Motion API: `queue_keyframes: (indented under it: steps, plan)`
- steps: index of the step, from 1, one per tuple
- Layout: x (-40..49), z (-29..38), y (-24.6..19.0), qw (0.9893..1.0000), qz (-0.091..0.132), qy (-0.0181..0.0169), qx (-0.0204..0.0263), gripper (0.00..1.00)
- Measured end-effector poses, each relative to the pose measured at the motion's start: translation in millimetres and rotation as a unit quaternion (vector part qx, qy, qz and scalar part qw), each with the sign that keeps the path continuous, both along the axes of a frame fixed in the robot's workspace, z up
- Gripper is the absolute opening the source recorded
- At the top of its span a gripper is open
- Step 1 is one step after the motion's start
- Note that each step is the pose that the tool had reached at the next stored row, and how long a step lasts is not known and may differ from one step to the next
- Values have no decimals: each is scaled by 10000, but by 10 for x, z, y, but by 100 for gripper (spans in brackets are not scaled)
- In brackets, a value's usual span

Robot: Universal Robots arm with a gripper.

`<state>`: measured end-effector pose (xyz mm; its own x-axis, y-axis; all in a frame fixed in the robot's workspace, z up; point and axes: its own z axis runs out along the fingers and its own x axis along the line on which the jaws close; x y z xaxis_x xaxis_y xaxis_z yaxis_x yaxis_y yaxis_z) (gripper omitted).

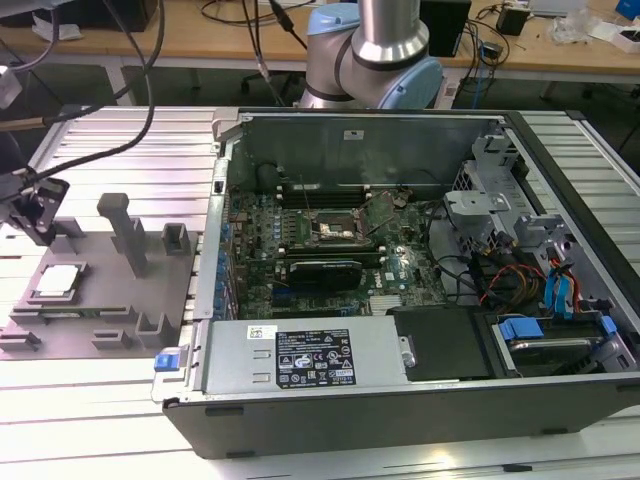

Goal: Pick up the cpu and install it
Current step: 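Pick up the cpu and move it towards the insertion slot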

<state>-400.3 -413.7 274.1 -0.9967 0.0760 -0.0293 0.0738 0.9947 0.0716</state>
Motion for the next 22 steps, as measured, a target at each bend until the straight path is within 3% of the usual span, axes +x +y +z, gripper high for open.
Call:
queue_keyframes:
  steps: [22]
  plan:
    - [-166, -438, -14, 10000, 8, 22, -6, 11]
